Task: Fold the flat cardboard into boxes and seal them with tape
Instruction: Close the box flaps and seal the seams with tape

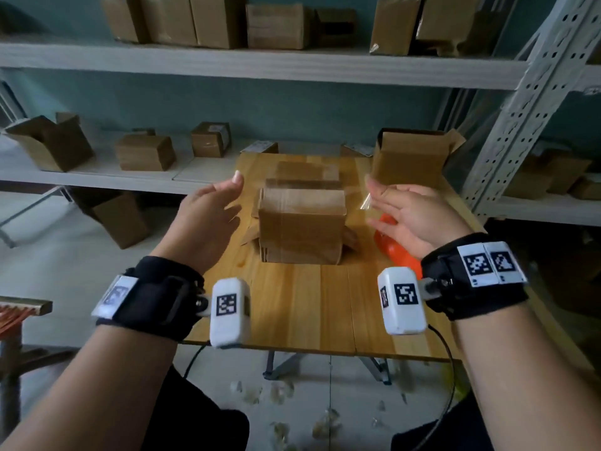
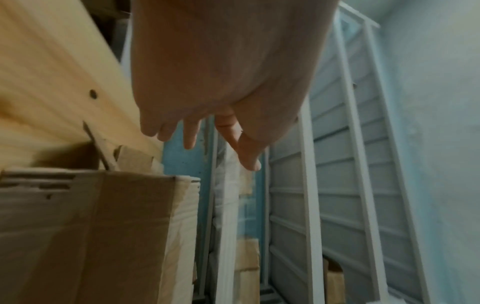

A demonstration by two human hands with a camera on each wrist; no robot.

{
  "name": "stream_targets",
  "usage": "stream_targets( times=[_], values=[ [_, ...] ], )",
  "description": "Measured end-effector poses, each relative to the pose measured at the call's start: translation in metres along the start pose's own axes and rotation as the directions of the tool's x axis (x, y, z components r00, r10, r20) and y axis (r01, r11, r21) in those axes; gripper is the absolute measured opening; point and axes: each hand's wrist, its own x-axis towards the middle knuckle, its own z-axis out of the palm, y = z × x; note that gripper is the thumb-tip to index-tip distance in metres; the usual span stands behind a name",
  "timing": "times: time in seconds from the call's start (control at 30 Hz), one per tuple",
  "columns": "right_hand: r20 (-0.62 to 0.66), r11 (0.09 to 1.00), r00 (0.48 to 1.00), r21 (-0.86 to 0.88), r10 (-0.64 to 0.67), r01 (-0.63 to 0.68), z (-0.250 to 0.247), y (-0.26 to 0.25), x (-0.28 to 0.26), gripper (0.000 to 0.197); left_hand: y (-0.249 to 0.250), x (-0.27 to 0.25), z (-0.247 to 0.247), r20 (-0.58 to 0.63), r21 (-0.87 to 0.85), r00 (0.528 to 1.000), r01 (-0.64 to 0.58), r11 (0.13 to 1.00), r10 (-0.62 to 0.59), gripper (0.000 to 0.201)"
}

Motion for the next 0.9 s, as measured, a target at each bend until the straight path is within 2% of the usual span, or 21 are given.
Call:
stream_targets(
  times=[0.07,0.1,0.13,0.2,0.23,0.4,0.43,0.53,0.57,0.6,0.67,0.73,0.8,0.9],
  values=[
    [0.059,0.994,0.997,0.103,0.043,-0.049,0.002,0.009,0.006,0.116,-0.003,0.009,-0.001,0.070,-0.042,0.996,0.062,0.997,-0.059,0.053],
    [0.089,0.992,0.995,0.113,0.044,-0.054,0.004,0.012,0.007,0.115,-0.006,0.012,-0.001,0.102,-0.061,0.992,0.087,0.994,-0.081,0.058],
    [0.119,0.992,0.992,0.112,0.049,-0.062,0.005,0.016,0.008,0.097,-0.008,0.013,-0.001,0.133,-0.089,0.986,0.112,0.990,-0.099,0.060],
    [0.151,0.990,0.986,0.116,0.068,-0.086,0.008,0.021,0.006,0.057,-0.008,0.009,0.002,0.167,-0.142,0.978,0.152,0.978,-0.128,0.048],
    [0.153,0.986,0.984,0.128,0.087,-0.107,0.009,0.022,0.005,0.050,-0.007,0.006,0.005,0.177,-0.160,0.974,0.169,0.973,-0.140,0.041],
    [0.174,0.983,0.975,0.096,0.136,-0.154,0.000,0.017,-0.002,0.065,-0.001,-0.011,0.006,0.225,-0.128,0.961,0.194,0.973,-0.162,0.027],
    [0.188,0.982,0.970,0.077,0.153,-0.170,-0.005,0.014,-0.005,0.073,0.000,-0.015,0.004,0.236,-0.116,0.957,0.199,0.973,-0.167,0.026],
    [0.170,0.981,0.966,-0.034,0.192,-0.189,-0.019,0.003,-0.018,0.110,0.000,-0.031,0.000,0.283,-0.087,0.944,0.200,0.976,-0.169,0.023],
    [0.161,0.981,0.969,-0.081,0.190,-0.179,-0.022,0.000,-0.023,0.114,-0.002,-0.036,-0.001,0.273,-0.054,0.950,0.174,0.983,-0.153,0.021],
    [0.141,0.981,0.976,-0.120,0.167,-0.151,-0.024,-0.005,-0.030,0.107,-0.003,-0.039,-0.001,0.239,-0.016,0.964,0.119,0.993,-0.111,0.020],
    [0.087,0.985,0.994,-0.166,0.062,-0.046,-0.026,-0.019,-0.039,0.071,-0.001,-0.043,0.000,0.180,0.002,0.984,-0.015,1.000,0.015,0.021],
    [0.056,0.990,0.997,-0.127,-0.055,0.062,-0.025,-0.032,-0.045,0.051,0.008,-0.043,0.006,0.196,-0.067,0.974,-0.098,0.993,0.109,0.022],
    [0.047,0.986,0.986,-0.042,-0.158,0.160,-0.017,-0.039,-0.049,0.041,0.019,-0.038,0.014,0.245,-0.174,0.958,-0.107,0.979,0.148,0.024],
    [0.036,0.955,0.960,0.121,-0.279,0.273,0.000,-0.037,-0.044,0.026,0.032,-0.027,0.030,0.263,-0.354,0.949,-0.073,0.933,0.174,0.041]
  ],
)
